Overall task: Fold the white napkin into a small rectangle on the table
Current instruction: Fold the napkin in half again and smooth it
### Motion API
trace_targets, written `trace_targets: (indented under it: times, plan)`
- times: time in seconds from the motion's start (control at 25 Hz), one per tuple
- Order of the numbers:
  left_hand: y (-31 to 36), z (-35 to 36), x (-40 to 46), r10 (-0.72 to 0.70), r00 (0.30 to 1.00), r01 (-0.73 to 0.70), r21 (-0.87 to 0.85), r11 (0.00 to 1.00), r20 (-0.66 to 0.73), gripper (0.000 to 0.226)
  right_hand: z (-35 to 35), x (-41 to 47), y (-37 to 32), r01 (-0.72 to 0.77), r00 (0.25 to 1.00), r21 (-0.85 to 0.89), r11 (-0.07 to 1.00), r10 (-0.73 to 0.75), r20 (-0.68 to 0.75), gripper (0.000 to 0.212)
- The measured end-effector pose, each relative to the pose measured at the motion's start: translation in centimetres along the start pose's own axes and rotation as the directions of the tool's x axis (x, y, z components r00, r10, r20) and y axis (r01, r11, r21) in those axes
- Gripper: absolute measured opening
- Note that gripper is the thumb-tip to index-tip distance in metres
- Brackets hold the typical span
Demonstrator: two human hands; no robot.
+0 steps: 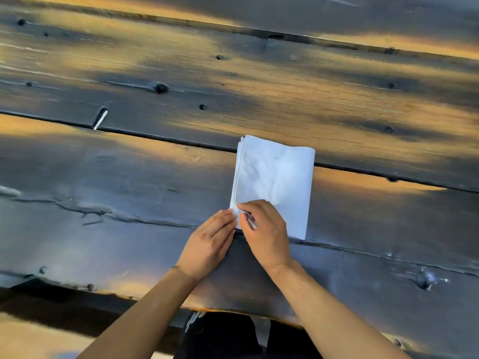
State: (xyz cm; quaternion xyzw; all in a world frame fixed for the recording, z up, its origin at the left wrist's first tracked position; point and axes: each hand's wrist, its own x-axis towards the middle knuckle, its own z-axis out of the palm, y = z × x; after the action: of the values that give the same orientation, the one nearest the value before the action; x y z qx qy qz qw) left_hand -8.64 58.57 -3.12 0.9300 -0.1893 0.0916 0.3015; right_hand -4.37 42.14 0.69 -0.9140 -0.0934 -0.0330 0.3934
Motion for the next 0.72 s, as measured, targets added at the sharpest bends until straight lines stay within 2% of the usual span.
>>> trace_targets:
  times: [0.12,0.24,0.36,0.48,0.6,0.72]
  plan:
    - [0.2,-0.1,0.1,-0.027,1.0,0.026,-0.044,0.999,-0.014,0.025,0.7,-0.1,0.5,0.075,0.996,-0.057,0.996,-0.071,0.059,0.015]
    - [0.2,-0.5,0.3,-0.046,0.999,0.045,-0.079,0.996,-0.002,0.023,1.1,-0.4,1.4,0.071,0.989,-0.095,0.993,-0.058,0.133,0.016]
    - [0.2,-0.6,0.3,-0.109,0.994,0.108,-0.114,0.988,-0.008,0.011,0.8,-0.8,1.7,0.084,0.984,-0.101,0.991,-0.066,0.165,0.018]
    - [0.0,-0.6,0.6,-0.201,0.979,0.198,-0.11,0.974,-0.015,0.021,0.8,-0.9,1.8,0.128,0.976,-0.102,0.986,-0.107,0.189,0.017]
    - [-0.6,-0.8,0.6,-0.072,0.997,0.072,-0.019,0.997,0.019,0.03,0.9,-0.8,1.9,0.137,0.969,-0.102,0.985,-0.112,0.221,0.01]
    - [-1.3,-0.9,0.6,0.015,0.999,-0.015,0.015,1.0,0.034,0.026,0.4,-1.0,1.9,0.169,0.957,-0.094,0.981,-0.14,0.252,0.01]
